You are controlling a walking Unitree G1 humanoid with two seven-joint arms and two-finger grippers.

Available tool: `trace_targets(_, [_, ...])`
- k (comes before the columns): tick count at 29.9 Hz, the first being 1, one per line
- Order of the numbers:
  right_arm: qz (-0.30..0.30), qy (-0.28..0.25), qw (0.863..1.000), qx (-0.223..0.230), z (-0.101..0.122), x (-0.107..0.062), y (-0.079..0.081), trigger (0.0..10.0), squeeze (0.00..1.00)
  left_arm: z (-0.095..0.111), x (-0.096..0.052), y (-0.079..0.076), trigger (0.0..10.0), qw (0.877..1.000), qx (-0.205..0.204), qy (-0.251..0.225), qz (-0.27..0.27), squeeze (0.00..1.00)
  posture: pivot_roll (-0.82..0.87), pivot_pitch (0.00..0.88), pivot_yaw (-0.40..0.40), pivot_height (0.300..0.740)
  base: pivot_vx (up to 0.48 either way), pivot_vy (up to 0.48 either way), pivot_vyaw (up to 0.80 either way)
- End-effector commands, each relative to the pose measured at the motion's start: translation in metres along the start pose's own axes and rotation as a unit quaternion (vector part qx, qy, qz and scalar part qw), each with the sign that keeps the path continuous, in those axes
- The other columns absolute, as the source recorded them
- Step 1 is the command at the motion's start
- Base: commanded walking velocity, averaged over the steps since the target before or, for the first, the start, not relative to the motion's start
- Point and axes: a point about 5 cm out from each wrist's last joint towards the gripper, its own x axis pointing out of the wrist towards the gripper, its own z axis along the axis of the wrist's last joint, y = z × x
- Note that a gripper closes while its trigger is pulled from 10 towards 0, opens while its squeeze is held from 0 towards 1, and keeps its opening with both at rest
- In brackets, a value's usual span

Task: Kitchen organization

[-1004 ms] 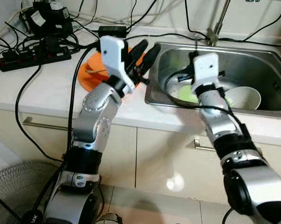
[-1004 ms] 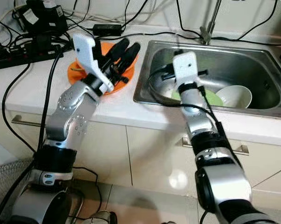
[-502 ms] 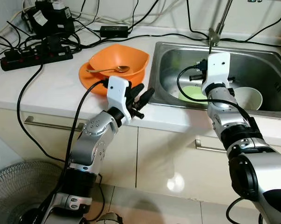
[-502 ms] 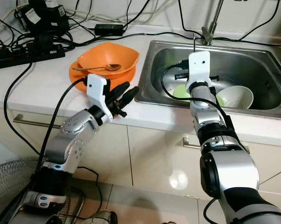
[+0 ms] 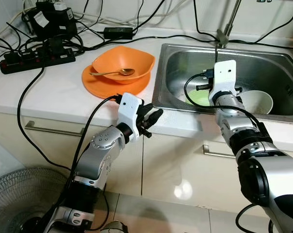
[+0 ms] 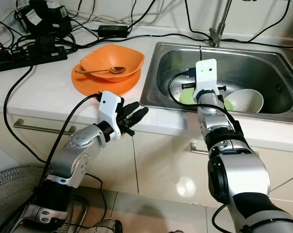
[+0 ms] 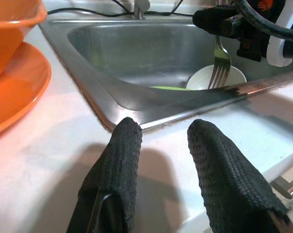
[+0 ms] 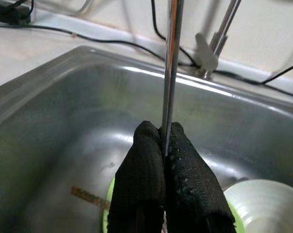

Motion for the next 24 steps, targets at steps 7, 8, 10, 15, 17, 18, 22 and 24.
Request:
trace_targets(7, [0.004,0.022,0.999,0.025,-0.002,0.001,0.005,10.0,0.00,0.002,-0.002,-0.006,10.0,1.000,0.011,0.003,-0.014,0.00,0.20,0.006,0.013,0.740,0.000,0.000,0.00])
trace_targets(8, [0.004,0.025,0.999,0.026,-0.003,0.000,0.005,10.0,0.00,0.002,-0.002,-0.006,10.0,1.000,0.011,0.004,-0.014,0.00,0.20,0.001,0.014,0.740,0.000,0.000,0.00])
trace_targets(10, [0.003,0.033,0.999,0.026,-0.007,0.000,0.005,10.0,0.00,0.002,-0.002,-0.006,10.0,1.000,0.012,0.005,-0.015,0.00,0.20,0.000,0.014,0.740,0.000,0.000,0.00])
trace_targets(15, [0.003,0.041,0.999,0.026,-0.011,-0.002,0.006,10.0,0.00,0.001,-0.003,-0.007,10.0,1.000,0.013,0.007,-0.017,0.00,0.21,0.000,0.016,0.740,0.000,0.000,0.00])
trace_targets(17, [0.004,0.043,0.999,0.025,-0.012,-0.002,0.007,10.0,0.00,0.002,-0.003,-0.008,10.0,1.000,0.013,0.007,-0.018,0.00,0.21,0.000,0.016,0.740,0.000,0.000,0.00])
trace_targets(18, [0.004,0.045,0.999,0.024,-0.012,-0.002,0.007,10.0,0.00,0.002,-0.003,-0.008,10.0,1.000,0.013,0.008,-0.019,0.00,0.21,0.000,0.016,0.740,0.000,0.000,0.00])
trace_targets(22, [0.007,0.046,0.999,0.025,-0.013,-0.002,0.008,10.0,1.00,0.002,-0.003,-0.008,10.0,1.000,0.012,0.008,-0.019,0.00,0.21,0.000,0.016,0.740,0.000,0.000,0.00])
trace_targets(24, [0.008,0.046,0.999,0.026,-0.013,-0.002,0.009,10.0,1.00,0.002,-0.003,-0.008,10.0,1.000,0.013,0.009,-0.019,0.00,0.21,0.000,0.016,0.740,0.000,0.000,0.00])
